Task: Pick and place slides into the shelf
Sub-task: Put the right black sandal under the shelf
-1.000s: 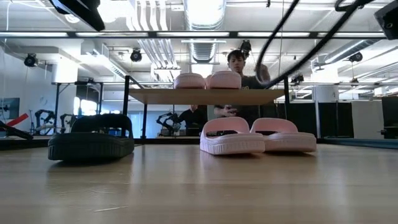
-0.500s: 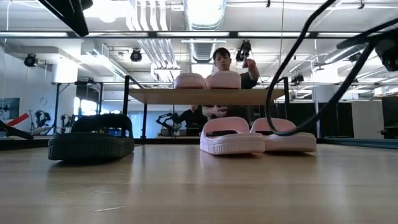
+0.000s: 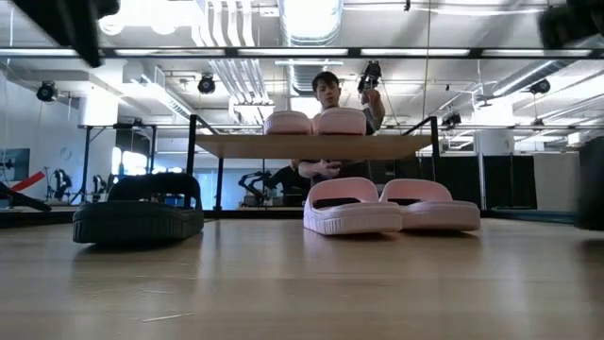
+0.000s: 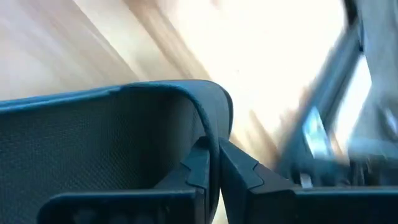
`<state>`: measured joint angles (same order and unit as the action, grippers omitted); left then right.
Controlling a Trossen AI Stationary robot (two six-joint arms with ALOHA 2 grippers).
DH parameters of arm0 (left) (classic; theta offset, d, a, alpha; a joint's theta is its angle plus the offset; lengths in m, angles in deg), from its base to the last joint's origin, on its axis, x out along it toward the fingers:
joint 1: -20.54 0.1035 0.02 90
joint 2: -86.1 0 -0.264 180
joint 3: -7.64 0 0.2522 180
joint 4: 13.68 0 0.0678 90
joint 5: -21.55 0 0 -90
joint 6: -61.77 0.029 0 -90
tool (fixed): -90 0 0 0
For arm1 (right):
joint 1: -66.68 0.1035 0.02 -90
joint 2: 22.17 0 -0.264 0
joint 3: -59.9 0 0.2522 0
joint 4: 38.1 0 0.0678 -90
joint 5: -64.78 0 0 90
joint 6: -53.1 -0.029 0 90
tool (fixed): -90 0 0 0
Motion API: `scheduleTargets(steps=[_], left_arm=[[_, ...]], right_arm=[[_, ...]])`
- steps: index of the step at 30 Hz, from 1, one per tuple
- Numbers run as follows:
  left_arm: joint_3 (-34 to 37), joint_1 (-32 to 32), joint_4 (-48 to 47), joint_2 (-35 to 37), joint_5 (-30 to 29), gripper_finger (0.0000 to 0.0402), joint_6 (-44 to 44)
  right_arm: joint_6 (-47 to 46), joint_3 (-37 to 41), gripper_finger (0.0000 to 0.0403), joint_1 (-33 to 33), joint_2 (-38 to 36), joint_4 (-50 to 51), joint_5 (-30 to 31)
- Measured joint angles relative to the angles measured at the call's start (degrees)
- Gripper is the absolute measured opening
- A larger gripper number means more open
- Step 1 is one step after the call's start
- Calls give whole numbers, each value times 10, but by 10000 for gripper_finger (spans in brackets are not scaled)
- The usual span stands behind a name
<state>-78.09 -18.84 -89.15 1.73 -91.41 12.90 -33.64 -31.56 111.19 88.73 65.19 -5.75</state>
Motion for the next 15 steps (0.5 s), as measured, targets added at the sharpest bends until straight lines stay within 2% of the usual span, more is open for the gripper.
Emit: scheduleTargets(steps=[3,6,10,15], left_arm=[[1,-24,-61,1,0,191,-48],[2,-51,-87,1,-8,191,-99],[7,-85,-88,1,-33,191,-165],[29,-114,-88,2,-46,191,-252]], right_arm=[[76,-60,14,-3,-3,-11,100],[201,-114,14,-10,-9,-80,169],[419,-149,14,-38,-10,-227,194],[578,-149,13,-101,-10,-328,197]])
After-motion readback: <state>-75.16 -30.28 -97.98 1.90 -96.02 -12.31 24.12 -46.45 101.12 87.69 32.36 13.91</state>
